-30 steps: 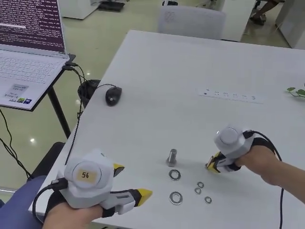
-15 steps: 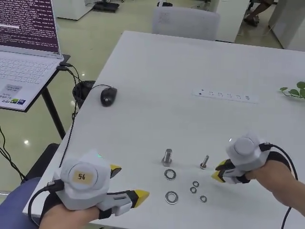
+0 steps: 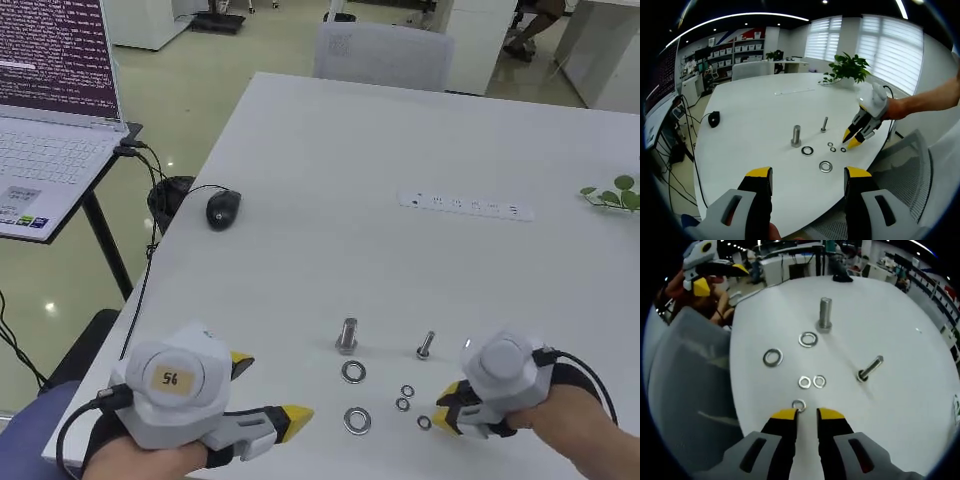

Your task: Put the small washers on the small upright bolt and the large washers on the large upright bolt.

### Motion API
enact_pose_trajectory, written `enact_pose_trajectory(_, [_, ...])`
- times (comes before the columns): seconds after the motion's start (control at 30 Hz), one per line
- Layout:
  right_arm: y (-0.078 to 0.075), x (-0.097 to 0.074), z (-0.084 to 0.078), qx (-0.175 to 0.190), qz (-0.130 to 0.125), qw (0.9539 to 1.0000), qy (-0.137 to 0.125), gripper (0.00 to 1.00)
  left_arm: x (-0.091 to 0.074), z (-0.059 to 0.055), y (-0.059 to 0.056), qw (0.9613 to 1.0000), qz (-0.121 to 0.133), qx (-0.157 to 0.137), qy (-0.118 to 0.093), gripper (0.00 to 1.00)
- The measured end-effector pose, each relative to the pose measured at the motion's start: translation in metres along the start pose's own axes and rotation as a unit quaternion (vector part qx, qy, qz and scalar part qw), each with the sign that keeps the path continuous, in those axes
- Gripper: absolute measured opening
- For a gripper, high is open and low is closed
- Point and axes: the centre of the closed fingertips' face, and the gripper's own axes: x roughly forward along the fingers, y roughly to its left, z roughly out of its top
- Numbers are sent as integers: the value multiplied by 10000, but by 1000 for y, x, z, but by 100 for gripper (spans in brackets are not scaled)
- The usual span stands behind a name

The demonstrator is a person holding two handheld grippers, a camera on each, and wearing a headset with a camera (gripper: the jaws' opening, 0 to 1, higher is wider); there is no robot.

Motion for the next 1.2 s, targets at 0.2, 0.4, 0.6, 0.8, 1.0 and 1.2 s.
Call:
enact_pose_trajectory(0.2, [9, 9, -2, -240, 107, 9996, 86, 16, -1, 0, -1, 10000, 10, 2, -1, 57])
enact_pose_trajectory(0.4, [7, 9, 0, -477, 81, 9987, 168, 16, -1, -1, -1, 10000, 18, -10, -5, 57])
enact_pose_trajectory(0.6, [7, 10, 0, -737, 105, 9968, 285, 16, 0, -1, -2, 10000, 1, -4, -4, 57])
enact_pose_trajectory(0.8, [8, 11, 2, -820, 120, 9960, 319, 16, 3, 0, -3, 10000, -9, -26, -19, 57])
enact_pose_trajectory(1.0, [10, 11, 2, -930, 118, 9949, 372, 14, 3, 1, -5, 10000, -25, -23, -28, 57])
enact_pose_trajectory(1.2, [9, 10, 1, -818, 77, 9962, 294, 14, 0, 0, 0, 10000, 35, -48, -31, 57])
